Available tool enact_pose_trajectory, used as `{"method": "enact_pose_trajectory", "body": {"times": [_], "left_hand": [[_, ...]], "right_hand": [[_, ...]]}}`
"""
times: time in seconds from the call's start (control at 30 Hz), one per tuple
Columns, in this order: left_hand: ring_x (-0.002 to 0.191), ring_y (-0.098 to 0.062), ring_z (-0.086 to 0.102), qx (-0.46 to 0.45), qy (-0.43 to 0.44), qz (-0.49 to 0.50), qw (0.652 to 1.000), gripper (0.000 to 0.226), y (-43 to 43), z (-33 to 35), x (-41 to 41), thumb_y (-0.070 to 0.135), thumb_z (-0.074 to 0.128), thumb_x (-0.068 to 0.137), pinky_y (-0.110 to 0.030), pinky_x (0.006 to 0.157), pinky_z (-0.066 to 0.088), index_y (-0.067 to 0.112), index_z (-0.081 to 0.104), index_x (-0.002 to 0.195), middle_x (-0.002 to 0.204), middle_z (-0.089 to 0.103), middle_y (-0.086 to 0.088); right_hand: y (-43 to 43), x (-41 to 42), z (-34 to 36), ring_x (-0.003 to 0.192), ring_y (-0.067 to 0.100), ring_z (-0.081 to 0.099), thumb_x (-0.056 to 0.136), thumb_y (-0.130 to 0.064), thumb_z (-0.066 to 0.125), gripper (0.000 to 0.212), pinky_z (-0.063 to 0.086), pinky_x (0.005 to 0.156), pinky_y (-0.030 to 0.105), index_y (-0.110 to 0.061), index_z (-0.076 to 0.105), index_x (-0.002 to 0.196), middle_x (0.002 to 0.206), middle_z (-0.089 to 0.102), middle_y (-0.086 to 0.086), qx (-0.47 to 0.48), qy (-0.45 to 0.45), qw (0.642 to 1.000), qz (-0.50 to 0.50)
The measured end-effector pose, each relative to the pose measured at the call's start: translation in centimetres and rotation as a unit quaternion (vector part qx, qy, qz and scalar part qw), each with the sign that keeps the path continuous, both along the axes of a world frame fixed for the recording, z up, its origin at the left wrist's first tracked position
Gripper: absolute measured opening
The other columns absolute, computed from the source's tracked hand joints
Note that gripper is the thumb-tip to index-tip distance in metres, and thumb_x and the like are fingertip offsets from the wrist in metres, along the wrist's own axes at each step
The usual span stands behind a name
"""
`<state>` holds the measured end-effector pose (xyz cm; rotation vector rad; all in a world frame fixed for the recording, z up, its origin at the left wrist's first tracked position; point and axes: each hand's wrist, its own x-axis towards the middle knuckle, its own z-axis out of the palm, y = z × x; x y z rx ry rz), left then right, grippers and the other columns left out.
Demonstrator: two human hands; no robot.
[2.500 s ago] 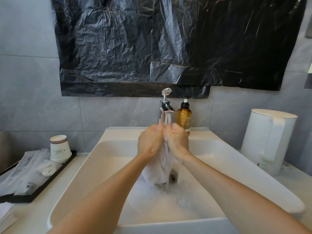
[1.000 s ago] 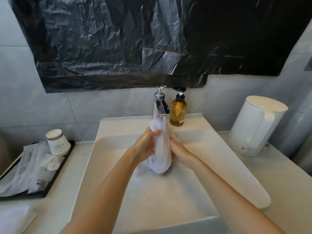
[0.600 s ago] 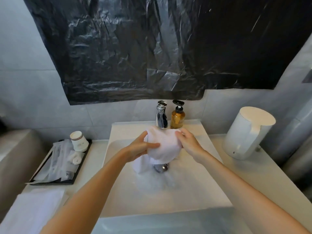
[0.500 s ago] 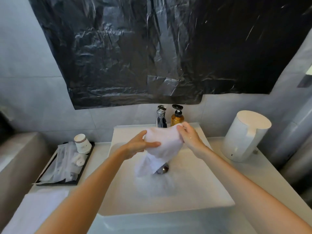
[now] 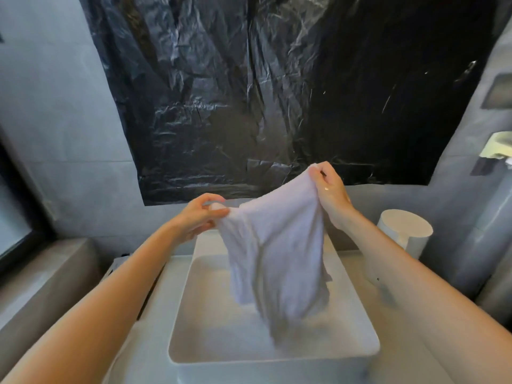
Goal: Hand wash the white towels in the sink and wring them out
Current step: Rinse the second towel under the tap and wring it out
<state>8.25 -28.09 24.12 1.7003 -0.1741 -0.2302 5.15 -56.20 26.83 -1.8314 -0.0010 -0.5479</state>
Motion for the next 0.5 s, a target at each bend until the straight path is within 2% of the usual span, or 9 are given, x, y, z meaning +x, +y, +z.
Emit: {"method": "enact_pose_trajectory", "body": {"times": [0.1, 0.2, 0.3, 0.37, 0.4, 0.47, 0.5], "left_hand": [[0.099, -0.020, 0.058, 0.114, -0.044, 0.025, 0.992, 0.017, 2.0, -0.1, 0.1, 0.017, 0.067, 0.090, -0.030, 0.076, 0.057, 0.020, 0.061, 0.105, 0.108, 0.056, -0.004], [0.102, -0.016, 0.057, 0.195, -0.100, -0.022, 0.975, 0.012, 3.0, -0.5, 0.3, 0.023, 0.059, 0.096, -0.031, 0.084, 0.054, 0.025, 0.065, 0.105, 0.113, 0.057, 0.000], [0.103, -0.005, 0.054, 0.315, -0.167, -0.092, 0.930, 0.020, 2.6, -0.8, 0.3, 0.030, 0.064, 0.092, -0.027, 0.094, 0.043, 0.029, 0.064, 0.113, 0.117, 0.057, 0.010], [0.108, -0.008, 0.052, 0.400, -0.209, -0.115, 0.885, 0.040, 2.4, -1.6, 0.7, 0.032, 0.074, 0.084, -0.023, 0.094, 0.039, 0.026, 0.062, 0.121, 0.118, 0.057, 0.012], [0.106, -0.011, 0.054, 0.437, -0.225, -0.122, 0.862, 0.039, 2.4, -2.1, 0.9, 0.030, 0.076, 0.083, -0.020, 0.089, 0.039, 0.022, 0.064, 0.119, 0.113, 0.060, 0.009], [0.096, -0.019, 0.058, 0.488, -0.242, -0.130, 0.828, 0.023, 2.3, -2.7, 1.1, 0.024, 0.068, 0.090, -0.018, 0.074, 0.038, 0.012, 0.070, 0.109, 0.099, 0.064, 0.001], [0.093, -0.021, 0.057, 0.502, -0.235, -0.132, 0.822, 0.021, 2.2, -3.0, 1.2, 0.023, 0.062, 0.094, -0.020, 0.071, 0.036, 0.008, 0.070, 0.105, 0.096, 0.065, -0.003]], "right_hand": [[-2.3, -0.5, 0.6, 0.084, 0.010, 0.046, 0.103, -0.030, 0.038, 0.020, 0.038, 0.076, 0.026, -0.014, 0.049, 0.099, 0.090, 0.048, -0.001, -0.005, 0.013, 0.999, -0.043], [-3.6, -0.8, -0.4, 0.097, 0.014, 0.048, 0.104, -0.031, 0.036, 0.026, 0.041, 0.082, 0.027, -0.014, 0.050, 0.119, 0.110, 0.051, 0.003, -0.057, 0.090, 0.991, -0.078], [-3.9, -0.6, -2.5, 0.100, 0.015, 0.050, 0.102, -0.038, 0.041, 0.037, 0.042, 0.083, 0.029, -0.014, 0.046, 0.130, 0.126, 0.053, 0.006, -0.109, 0.178, 0.976, -0.065], [-4.3, -0.9, -4.1, 0.101, 0.017, 0.055, 0.090, -0.056, 0.054, 0.060, 0.046, 0.078, 0.031, -0.012, 0.045, 0.129, 0.126, 0.054, 0.007, -0.183, 0.249, 0.951, -0.019], [-4.5, -1.2, -4.6, 0.103, 0.020, 0.057, 0.079, -0.063, 0.064, 0.076, 0.050, 0.077, 0.034, -0.008, 0.044, 0.129, 0.124, 0.055, 0.007, -0.232, 0.277, 0.932, 0.016], [-5.1, -1.8, -5.8, 0.117, 0.021, 0.051, 0.061, -0.060, 0.081, 0.109, 0.050, 0.095, 0.040, -0.009, 0.030, 0.143, 0.133, 0.048, 0.001, -0.326, 0.284, 0.897, 0.092], [-5.2, -2.0, -6.4, 0.122, 0.019, 0.045, 0.062, -0.050, 0.085, 0.113, 0.046, 0.101, 0.039, -0.014, 0.023, 0.149, 0.134, 0.043, -0.004, -0.376, 0.276, 0.877, 0.115]]}}
